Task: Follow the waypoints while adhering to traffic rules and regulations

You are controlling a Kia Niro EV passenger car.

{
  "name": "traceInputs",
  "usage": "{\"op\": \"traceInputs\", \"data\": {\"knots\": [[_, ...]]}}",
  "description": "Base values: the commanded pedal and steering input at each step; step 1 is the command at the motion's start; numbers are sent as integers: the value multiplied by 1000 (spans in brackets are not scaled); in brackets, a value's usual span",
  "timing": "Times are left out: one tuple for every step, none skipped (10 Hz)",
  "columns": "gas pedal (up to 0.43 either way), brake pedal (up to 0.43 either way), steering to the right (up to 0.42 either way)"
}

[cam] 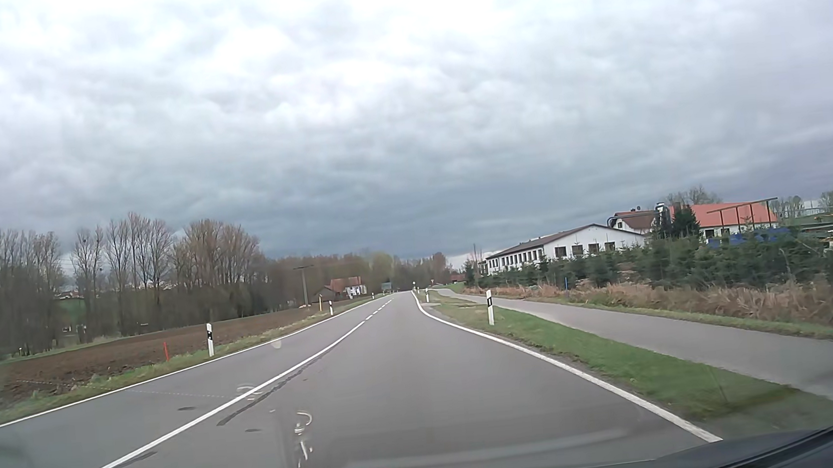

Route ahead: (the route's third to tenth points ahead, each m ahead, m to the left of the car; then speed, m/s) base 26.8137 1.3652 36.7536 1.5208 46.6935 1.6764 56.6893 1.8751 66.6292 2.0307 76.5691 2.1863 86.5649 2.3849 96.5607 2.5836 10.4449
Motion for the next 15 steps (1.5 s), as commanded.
{"op": "traceInputs", "data": {"knots": [[331, 0, -10], [331, 0, -10], [331, 0, -10], [331, 0, -10], [331, 0, -10], [331, 0, -11], [331, 0, -12], [331, 0, -14], [331, 0, -13], [331, 0, -12], [331, 0, -8], [331, 0, -4], [331, 0, -4], [331, 0, -4], [331, 0, -4]]}}
